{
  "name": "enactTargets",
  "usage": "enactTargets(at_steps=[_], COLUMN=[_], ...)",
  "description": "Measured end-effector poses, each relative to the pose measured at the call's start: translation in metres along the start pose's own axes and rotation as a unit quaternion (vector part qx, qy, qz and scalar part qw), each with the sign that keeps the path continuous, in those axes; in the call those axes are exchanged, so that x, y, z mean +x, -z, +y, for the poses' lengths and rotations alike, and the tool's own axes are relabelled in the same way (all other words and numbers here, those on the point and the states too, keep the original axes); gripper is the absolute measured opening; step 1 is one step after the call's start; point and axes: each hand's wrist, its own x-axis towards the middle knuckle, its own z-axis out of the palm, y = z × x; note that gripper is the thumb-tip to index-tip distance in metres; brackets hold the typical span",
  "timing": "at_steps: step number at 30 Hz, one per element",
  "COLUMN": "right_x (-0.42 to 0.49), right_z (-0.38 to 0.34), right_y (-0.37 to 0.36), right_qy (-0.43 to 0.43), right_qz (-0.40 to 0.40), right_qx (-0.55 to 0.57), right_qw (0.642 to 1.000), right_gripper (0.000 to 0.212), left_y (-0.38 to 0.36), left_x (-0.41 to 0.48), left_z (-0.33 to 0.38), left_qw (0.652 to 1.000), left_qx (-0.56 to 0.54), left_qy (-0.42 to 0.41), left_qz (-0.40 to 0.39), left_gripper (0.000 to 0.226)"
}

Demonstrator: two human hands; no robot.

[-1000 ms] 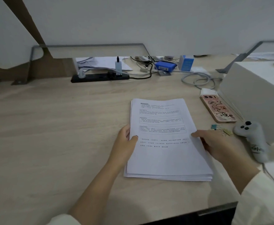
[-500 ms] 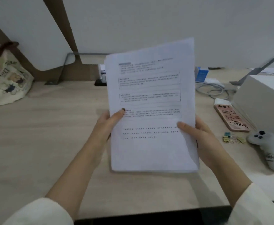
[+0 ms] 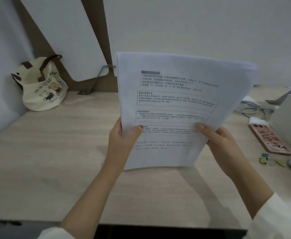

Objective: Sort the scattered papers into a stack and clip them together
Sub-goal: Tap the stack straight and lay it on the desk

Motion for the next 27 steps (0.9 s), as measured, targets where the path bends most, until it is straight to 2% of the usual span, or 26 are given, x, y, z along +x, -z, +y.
enactTargets(at_steps=[6, 10, 14, 19, 23, 27], right_x=[-0.003, 0.003, 0.006, 0.004, -0.003, -0.007], right_z=[0.012, -0.007, -0.022, -0.028, -0.028, -0.028], right_y=[-0.001, -0.006, -0.009, -0.01, -0.01, -0.012], right_qy=[-0.041, -0.021, -0.001, -0.008, -0.007, -0.007], right_qz=[0.009, 0.013, 0.005, 0.001, -0.023, -0.002], right_qx=[-0.023, -0.036, -0.041, -0.033, -0.036, -0.035], right_qw=[0.999, 0.999, 0.999, 0.999, 0.999, 0.999], right_gripper=[0.033, 0.035, 0.034, 0.029, 0.03, 0.03], left_y=[0.008, 0.003, -0.011, -0.019, -0.018, -0.011], left_x=[-0.011, 0.007, 0.029, 0.045, 0.044, 0.023], left_z=[-0.009, 0.035, 0.091, 0.105, 0.108, 0.089], left_qw=[0.999, 1.0, 0.996, 0.993, 0.993, 0.998], left_qx=[0.01, -0.009, -0.013, 0.038, 0.043, -0.009], left_qy=[0.048, -0.021, -0.079, -0.045, -0.055, -0.045], left_qz=[-0.013, -0.006, 0.051, 0.101, 0.095, 0.042], left_gripper=[0.029, 0.023, 0.021, 0.015, 0.022, 0.024])
